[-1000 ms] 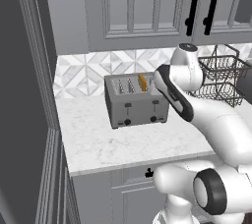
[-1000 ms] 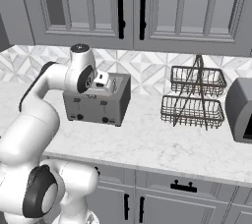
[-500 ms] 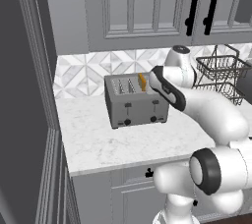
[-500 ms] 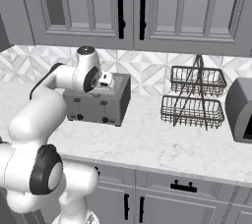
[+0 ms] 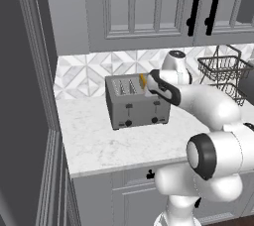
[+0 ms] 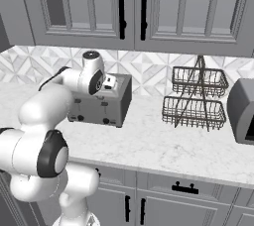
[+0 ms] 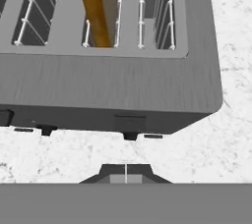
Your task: Start the toaster. Once the lever pops up, take the bread to the plate on the dining counter.
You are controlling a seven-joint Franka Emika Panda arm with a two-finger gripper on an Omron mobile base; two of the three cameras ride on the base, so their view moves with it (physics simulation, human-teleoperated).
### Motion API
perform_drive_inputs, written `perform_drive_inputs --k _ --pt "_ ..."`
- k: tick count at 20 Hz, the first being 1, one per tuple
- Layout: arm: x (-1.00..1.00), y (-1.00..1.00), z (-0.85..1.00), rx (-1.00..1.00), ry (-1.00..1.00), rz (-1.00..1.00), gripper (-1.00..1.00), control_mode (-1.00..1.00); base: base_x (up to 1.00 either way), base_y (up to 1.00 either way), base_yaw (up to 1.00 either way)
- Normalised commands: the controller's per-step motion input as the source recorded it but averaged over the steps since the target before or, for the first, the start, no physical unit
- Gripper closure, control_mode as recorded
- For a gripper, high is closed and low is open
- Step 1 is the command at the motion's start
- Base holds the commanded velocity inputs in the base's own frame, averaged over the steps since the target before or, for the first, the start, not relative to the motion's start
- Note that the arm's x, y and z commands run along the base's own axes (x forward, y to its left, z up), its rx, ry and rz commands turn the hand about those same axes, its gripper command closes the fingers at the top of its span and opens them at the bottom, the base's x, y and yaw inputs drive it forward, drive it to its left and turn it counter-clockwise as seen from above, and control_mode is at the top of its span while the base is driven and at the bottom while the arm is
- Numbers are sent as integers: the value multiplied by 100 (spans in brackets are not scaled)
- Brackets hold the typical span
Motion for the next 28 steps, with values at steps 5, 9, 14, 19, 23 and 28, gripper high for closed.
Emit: perform_drive_inputs --k 5,9,14,19,23,28 --pt "23 0 -25 0 0 0 100 -100 0 0 0" --pt "18 0 -21 0 0 0 100 -100 0 0 0" --pt "16 -2 -21 0 0 0 100 -100 0 0 0" --pt "15 -4 -18 0 0 0 100 -100 0 0 0" --pt "4 -6 -20 0 0 0 100 -100 0 0 0" --pt "0 -6 -27 0 0 0 100 -100 0 0 0"
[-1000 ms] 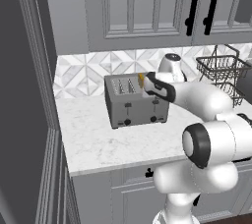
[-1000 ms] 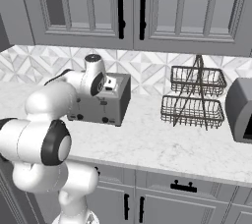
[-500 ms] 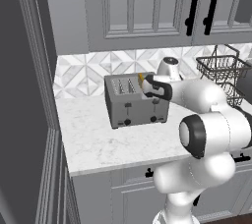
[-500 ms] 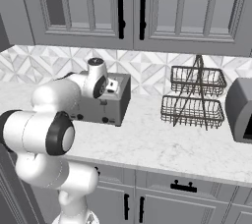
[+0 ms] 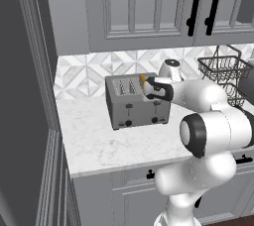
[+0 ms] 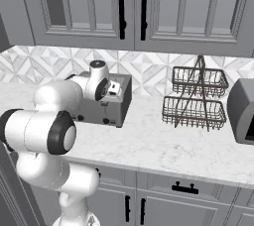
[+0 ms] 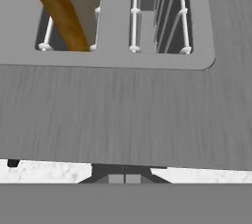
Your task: Start the toaster. Once the lever pops up, take the bread to the plate on the dining counter.
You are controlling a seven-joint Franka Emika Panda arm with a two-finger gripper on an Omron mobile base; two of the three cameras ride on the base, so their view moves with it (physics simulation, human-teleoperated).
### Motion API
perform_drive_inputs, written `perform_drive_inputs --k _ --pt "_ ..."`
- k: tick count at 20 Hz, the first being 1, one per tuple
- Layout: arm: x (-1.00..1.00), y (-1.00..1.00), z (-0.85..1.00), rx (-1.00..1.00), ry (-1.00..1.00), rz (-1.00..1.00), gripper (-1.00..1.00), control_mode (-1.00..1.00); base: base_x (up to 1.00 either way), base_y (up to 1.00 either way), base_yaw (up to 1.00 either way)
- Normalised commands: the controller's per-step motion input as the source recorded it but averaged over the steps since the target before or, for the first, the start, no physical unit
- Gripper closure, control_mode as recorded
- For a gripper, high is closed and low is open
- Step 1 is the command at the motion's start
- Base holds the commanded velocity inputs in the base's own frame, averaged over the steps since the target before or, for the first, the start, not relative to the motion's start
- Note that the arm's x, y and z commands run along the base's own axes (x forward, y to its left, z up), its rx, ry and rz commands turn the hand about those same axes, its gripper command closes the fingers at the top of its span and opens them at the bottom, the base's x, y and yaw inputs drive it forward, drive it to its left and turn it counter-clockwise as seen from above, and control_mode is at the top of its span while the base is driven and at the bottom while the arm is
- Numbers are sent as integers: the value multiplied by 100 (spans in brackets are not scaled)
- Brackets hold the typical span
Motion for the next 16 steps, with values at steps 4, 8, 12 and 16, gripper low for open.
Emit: perform_drive_inputs --k 4,8,12,16 --pt "0 -1 -35 0 0 0 100 -100 0 0 0" --pt "1 0 -46 0 -1 0 100 -100 0 0 0" --pt "0 0 -71 -1 -1 0 100 -100 0 0 0" --pt "0 0 -98 -10 -1 0 100 -100 0 0 0"
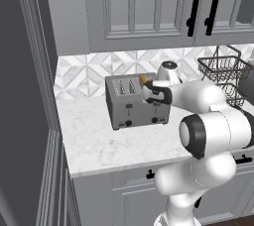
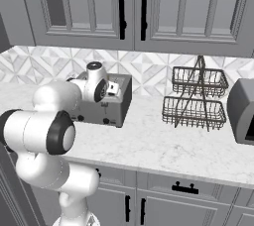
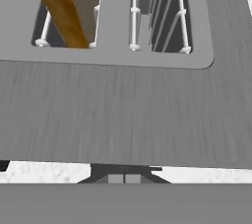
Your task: Start the toaster. Once the lever pops up, take the bread to the plate on the dining counter.
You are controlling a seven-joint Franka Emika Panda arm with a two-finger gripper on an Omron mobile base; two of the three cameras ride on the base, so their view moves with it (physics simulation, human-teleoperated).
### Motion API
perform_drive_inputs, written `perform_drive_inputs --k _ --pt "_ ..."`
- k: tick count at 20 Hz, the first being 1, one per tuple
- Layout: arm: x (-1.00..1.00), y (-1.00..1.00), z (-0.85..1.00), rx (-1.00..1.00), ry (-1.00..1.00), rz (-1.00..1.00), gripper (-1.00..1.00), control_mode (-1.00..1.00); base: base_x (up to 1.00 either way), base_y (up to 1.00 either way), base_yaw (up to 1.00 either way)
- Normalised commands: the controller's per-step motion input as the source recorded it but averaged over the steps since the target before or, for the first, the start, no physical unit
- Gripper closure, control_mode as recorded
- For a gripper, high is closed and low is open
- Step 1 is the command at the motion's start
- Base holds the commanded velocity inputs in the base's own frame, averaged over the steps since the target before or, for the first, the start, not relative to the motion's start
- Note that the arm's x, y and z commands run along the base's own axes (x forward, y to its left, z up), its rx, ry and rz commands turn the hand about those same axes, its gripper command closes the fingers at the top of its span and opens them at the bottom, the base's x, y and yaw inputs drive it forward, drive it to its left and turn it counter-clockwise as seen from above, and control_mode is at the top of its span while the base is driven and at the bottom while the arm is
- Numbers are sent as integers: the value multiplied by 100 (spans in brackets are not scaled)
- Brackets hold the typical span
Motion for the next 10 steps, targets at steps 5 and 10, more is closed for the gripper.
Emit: perform_drive_inputs --k 5,10 --pt "0 0 -98 -11 0 0 100 -100 0 0 0" --pt "0 0 -96 -3 0 -2 100 -100 0 0 0"
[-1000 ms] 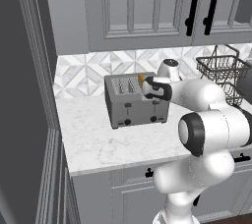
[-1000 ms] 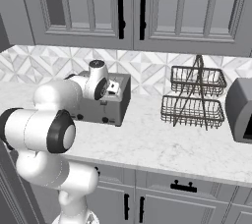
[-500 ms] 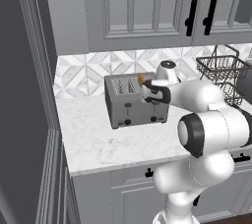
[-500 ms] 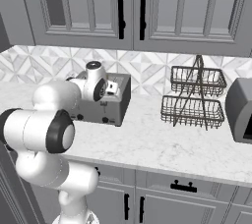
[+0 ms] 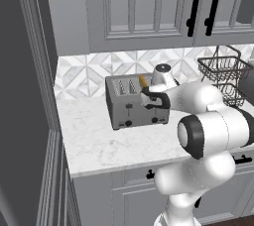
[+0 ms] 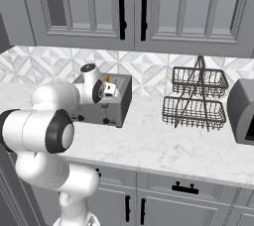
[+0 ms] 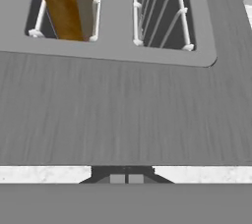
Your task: Start the toaster. Once the lever pops up, take the bread to the plate on the dining counter.
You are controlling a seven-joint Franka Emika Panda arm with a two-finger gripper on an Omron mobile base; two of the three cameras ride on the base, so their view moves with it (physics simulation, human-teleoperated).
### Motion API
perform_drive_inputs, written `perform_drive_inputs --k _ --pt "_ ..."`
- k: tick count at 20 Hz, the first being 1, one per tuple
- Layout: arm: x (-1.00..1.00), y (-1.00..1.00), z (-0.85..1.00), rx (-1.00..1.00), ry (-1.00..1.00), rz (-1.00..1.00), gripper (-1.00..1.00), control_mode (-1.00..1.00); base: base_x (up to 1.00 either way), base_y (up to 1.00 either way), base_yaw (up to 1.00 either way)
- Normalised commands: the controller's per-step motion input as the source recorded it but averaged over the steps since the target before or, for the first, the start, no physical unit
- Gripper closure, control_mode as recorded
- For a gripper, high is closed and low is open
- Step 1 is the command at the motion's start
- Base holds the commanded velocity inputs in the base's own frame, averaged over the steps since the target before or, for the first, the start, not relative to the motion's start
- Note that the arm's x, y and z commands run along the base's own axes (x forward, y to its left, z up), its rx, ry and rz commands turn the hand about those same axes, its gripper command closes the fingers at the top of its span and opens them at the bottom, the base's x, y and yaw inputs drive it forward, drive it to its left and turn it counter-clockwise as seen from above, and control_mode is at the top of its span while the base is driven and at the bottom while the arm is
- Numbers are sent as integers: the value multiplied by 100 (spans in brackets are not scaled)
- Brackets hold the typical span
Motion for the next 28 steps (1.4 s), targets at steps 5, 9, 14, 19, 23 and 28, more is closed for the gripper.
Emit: perform_drive_inputs --k 5,9,14,19,23,28 --pt "-26 0 -100 0 0 -3 100 -100 0 0 0" --pt "-37 -1 -100 0 0 -5 100 -100 0 0 0" --pt "-43 0 -100 -3 -6 -2 100 -100 0 0 0" --pt "-40 0 -71 -3 -9 0 100 -100 0 0 0" --pt "-26 0 1 0 -17 0 100 -100 0 0 0" --pt "-9 0 41 3 -21 0 100 -100 0 0 0"
